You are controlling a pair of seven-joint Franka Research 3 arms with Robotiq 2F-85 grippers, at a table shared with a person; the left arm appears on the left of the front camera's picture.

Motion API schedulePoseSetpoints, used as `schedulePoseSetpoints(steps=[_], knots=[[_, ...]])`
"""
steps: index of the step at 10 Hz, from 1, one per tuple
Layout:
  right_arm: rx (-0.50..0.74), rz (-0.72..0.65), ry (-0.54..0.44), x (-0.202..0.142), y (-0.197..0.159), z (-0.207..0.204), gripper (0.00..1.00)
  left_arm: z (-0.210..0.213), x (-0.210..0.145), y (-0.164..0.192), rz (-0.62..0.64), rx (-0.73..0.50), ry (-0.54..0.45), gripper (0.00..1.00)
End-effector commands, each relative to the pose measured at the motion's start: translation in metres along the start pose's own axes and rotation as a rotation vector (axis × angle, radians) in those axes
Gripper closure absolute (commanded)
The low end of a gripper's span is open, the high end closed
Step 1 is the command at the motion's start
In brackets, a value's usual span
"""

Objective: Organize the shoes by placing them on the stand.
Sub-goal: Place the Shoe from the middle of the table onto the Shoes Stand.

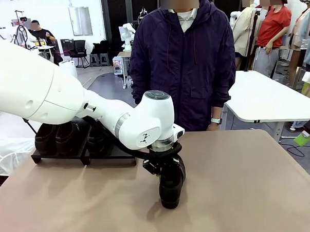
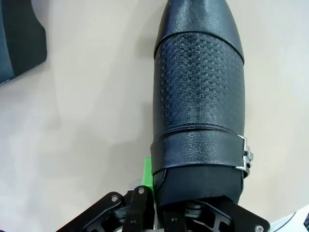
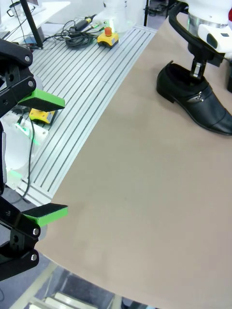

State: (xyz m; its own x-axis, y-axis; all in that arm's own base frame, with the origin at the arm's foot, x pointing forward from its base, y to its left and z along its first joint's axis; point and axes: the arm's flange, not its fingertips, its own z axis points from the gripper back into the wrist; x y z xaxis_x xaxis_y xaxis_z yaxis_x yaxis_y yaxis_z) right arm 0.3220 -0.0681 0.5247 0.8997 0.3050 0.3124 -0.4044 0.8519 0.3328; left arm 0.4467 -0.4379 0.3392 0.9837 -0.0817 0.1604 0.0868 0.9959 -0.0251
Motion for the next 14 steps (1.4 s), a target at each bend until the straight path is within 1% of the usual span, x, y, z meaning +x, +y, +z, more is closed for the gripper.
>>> schedulePoseSetpoints(steps=[1,2,3,4,5,6,7,8,9,10,11,12,13,14], knots=[[-0.007,-0.014,0.009,0.003,0.000,0.004,0.00,0.005,0.004,0.001,-0.037,0.006,-0.023,1.00],[-0.007,-0.014,0.009,0.003,0.000,0.004,0.00,0.013,0.005,0.001,-0.047,0.008,-0.042,1.00],[-0.007,-0.014,0.009,0.003,0.000,0.004,0.00,0.031,0.006,0.003,-0.093,0.003,-0.087,1.00],[-0.007,-0.014,0.009,0.003,0.000,0.004,0.00,0.061,0.006,0.015,-0.140,0.014,-0.186,1.00],[-0.007,-0.014,0.009,0.003,0.000,0.004,0.00,0.096,0.005,0.033,-0.185,0.023,-0.265,1.00],[-0.007,-0.014,0.009,0.003,0.000,0.004,0.00,0.128,0.005,0.057,-0.189,0.063,-0.332,1.00],[-0.007,-0.014,0.009,0.003,0.000,0.004,0.00,0.153,0.003,0.085,-0.196,0.071,-0.367,1.00],[-0.007,-0.014,0.009,0.003,0.000,0.004,0.00,0.172,0.001,0.114,-0.209,0.048,-0.404,1.00],[-0.007,-0.014,0.009,0.003,0.000,0.004,0.00,0.185,-0.005,0.147,-0.149,0.032,-0.431,1.00],[-0.007,-0.014,0.009,0.003,0.000,0.004,0.00,0.189,-0.015,0.172,-0.115,0.012,-0.459,1.00],[-0.007,-0.014,0.009,0.003,0.000,0.004,0.00,0.190,-0.027,0.193,-0.076,0.031,-0.499,1.00],[-0.007,-0.014,0.009,0.003,0.000,0.004,0.00,0.192,-0.040,0.210,-0.068,0.025,-0.531,1.00],[-0.007,-0.014,0.009,0.003,0.000,0.004,0.00,0.193,-0.051,0.214,0.010,0.027,-0.496,1.00],[-0.007,-0.014,0.009,0.003,0.000,0.004,0.00,0.193,-0.019,0.201,-0.057,0.052,-0.486,1.00]])
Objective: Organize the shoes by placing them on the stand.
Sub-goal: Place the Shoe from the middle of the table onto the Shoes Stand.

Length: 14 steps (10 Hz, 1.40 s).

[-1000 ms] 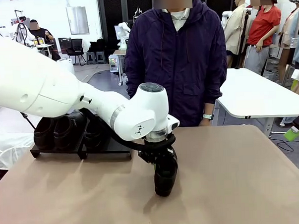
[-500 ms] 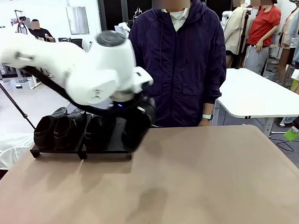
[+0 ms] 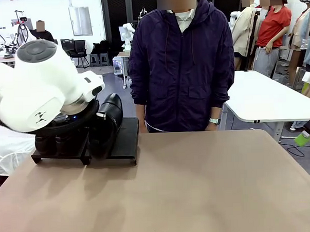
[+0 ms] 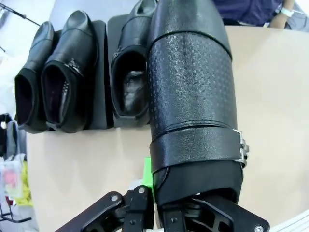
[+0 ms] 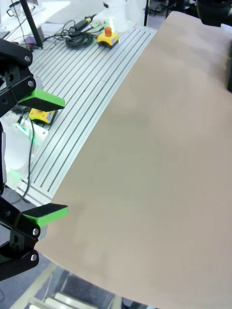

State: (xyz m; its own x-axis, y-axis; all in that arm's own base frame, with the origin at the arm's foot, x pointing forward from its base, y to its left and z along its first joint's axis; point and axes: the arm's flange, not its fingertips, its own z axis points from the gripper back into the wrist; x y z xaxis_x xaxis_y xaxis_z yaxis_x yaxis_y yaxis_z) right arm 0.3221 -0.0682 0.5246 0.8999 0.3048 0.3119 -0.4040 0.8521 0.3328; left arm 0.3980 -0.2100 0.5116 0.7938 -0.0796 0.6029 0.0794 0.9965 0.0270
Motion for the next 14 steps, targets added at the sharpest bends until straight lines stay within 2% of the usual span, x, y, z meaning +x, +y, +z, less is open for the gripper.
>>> schedulePoseSetpoints(steps=[1,3,4,6,7,8,11,14], knots=[[-0.007,-0.014,0.008,0.003,0.000,0.004,0.00,-0.003,0.021,-0.017,-0.042,-0.010,-0.001,1.00],[-0.007,-0.014,0.008,0.003,0.000,0.004,0.00,-0.003,0.021,-0.017,-0.042,-0.010,-0.001,1.00],[-0.007,-0.014,0.008,0.003,0.000,0.004,0.00,-0.005,0.006,-0.013,-0.026,-0.004,0.003,1.00],[-0.007,-0.014,0.008,0.003,0.000,0.004,0.00,-0.027,0.040,-0.015,-0.137,-0.105,0.095,1.00],[-0.007,-0.014,0.008,0.003,0.000,0.004,0.00,-0.041,0.063,-0.014,-0.140,-0.155,0.068,1.00],[-0.007,-0.014,0.008,0.003,0.000,0.004,0.00,-0.058,0.085,-0.012,-0.172,-0.223,0.086,1.00],[-0.007,-0.014,0.008,0.003,0.000,0.004,0.00,-0.090,0.107,-0.010,-0.044,-0.195,0.096,1.00],[-0.007,-0.014,0.008,0.003,0.000,0.004,0.00,-0.113,0.115,-0.009,-0.039,-0.180,0.052,1.00]])
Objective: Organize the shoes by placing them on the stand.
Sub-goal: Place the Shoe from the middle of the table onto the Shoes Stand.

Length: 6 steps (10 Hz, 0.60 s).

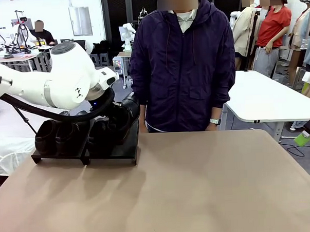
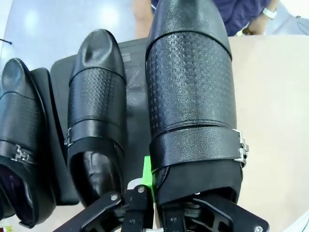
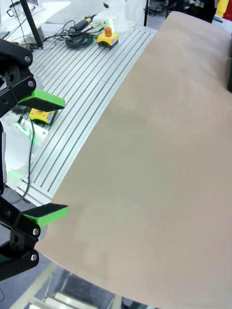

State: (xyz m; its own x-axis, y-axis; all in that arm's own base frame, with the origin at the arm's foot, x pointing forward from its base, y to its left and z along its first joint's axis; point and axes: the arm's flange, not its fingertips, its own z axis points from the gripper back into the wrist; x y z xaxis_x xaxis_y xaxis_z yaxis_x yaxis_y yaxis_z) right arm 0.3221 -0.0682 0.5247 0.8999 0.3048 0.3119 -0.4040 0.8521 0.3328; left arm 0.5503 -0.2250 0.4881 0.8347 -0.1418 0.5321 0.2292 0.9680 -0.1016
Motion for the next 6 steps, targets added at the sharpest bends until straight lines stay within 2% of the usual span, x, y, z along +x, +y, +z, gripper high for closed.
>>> schedulePoseSetpoints(steps=[1,3,6], knots=[[-0.007,-0.014,0.008,0.003,0.000,0.004,0.00,-0.013,0.009,-0.004,-0.012,0.029,-0.025,1.00],[-0.007,-0.014,0.008,0.003,0.000,0.004,0.00,-0.027,0.013,-0.001,0.017,0.071,-0.004,1.00],[-0.007,-0.014,0.008,0.003,0.000,0.004,0.00,-0.042,0.019,-0.001,0.062,0.113,-0.036,1.00]])
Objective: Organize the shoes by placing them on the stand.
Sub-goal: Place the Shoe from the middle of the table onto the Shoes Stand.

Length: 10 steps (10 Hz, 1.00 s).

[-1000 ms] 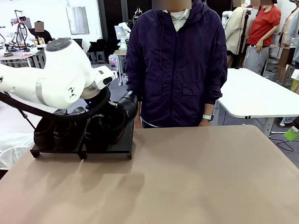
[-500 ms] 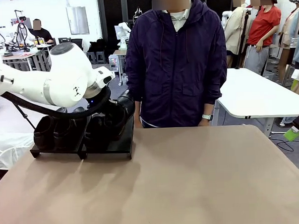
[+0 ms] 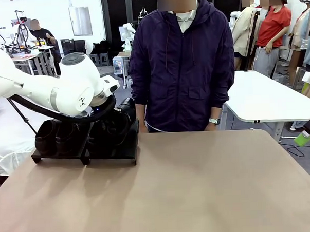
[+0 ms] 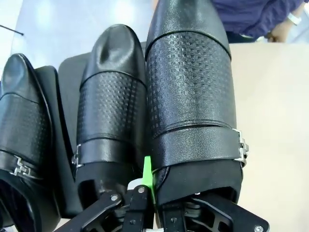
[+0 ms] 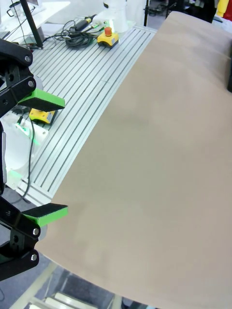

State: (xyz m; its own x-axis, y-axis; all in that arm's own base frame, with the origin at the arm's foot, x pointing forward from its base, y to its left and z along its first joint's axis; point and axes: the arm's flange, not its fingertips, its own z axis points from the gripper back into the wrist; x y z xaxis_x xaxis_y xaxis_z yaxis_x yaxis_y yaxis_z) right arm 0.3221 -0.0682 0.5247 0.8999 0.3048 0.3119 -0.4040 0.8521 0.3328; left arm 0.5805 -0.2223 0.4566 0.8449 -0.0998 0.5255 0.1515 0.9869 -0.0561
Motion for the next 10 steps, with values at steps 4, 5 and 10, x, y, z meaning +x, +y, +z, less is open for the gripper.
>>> schedulePoseSetpoints(steps=[4,5,10], knots=[[-0.007,-0.014,0.008,0.003,0.000,0.004,0.00,-0.019,0.019,-0.017,0.047,0.026,0.026,1.00],[-0.007,-0.014,0.008,0.003,0.000,0.004,0.00,-0.021,0.020,-0.017,0.074,0.034,0.046,1.00],[-0.007,-0.014,0.008,0.003,0.000,0.004,0.00,-0.026,0.020,-0.017,0.135,0.059,0.095,1.00]])
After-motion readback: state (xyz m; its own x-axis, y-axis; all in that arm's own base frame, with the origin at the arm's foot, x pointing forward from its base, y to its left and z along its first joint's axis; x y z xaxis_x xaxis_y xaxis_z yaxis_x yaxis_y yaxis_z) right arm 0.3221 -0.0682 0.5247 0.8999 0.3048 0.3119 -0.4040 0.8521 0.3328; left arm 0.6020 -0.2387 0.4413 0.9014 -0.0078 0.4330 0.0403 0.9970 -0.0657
